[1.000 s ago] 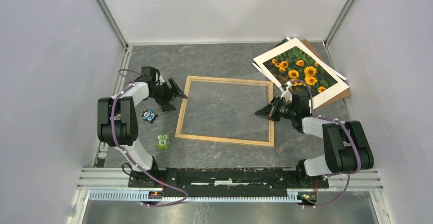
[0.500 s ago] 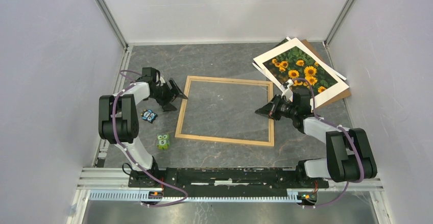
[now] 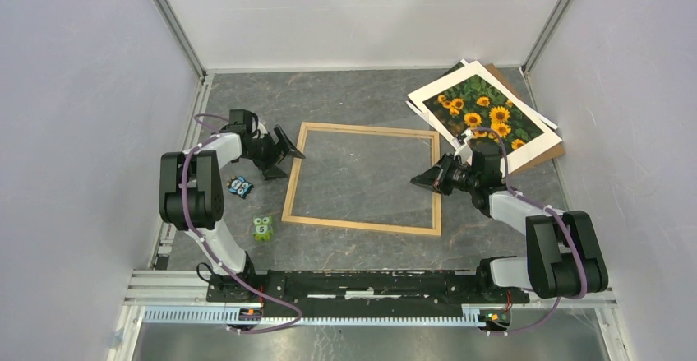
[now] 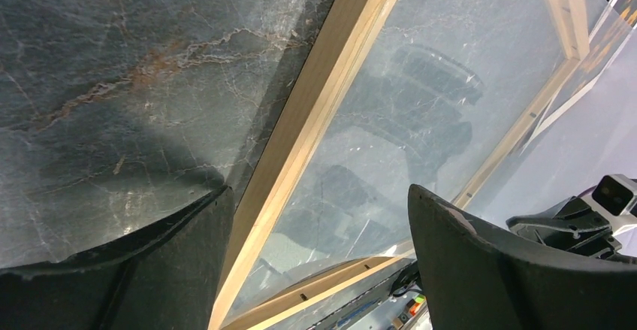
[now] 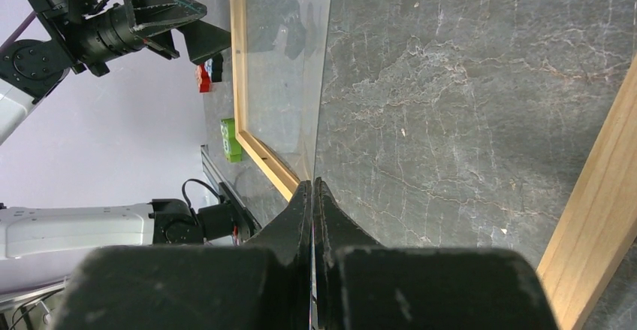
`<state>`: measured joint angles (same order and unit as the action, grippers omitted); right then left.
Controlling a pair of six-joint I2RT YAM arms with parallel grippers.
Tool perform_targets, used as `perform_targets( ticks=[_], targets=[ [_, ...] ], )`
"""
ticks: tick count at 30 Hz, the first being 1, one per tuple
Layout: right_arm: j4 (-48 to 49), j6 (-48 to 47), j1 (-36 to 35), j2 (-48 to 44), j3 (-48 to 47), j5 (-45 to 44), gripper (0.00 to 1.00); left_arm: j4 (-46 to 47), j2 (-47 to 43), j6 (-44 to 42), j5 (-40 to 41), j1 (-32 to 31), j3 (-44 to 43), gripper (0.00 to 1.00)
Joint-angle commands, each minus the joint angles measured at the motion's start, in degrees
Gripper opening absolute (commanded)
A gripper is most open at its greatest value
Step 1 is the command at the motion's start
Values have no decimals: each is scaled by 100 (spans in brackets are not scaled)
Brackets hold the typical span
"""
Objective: Put the photo into the frame
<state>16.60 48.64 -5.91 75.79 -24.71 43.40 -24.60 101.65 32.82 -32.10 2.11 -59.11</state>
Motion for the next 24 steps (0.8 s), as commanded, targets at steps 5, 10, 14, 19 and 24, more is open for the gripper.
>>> perform_targets(
  ticks=[5, 10, 14, 19, 24],
  targets=[
    [228, 161, -49, -189, 111, -56, 0, 232, 130, 193, -222, -16, 62, 95],
    [136, 126, -49, -212, 113, -55, 0, 326, 179, 275, -345, -11, 84, 95],
    [82, 126, -43, -273, 163, -86, 0, 382, 189, 320, -401, -21, 123, 96],
    [-18, 94, -50, -397, 212, -145, 0, 460, 243, 382, -504, -6, 137, 96],
    [40, 158, -49, -420, 281, -157, 0, 487, 242, 404, -529, -7, 146, 96]
  ],
)
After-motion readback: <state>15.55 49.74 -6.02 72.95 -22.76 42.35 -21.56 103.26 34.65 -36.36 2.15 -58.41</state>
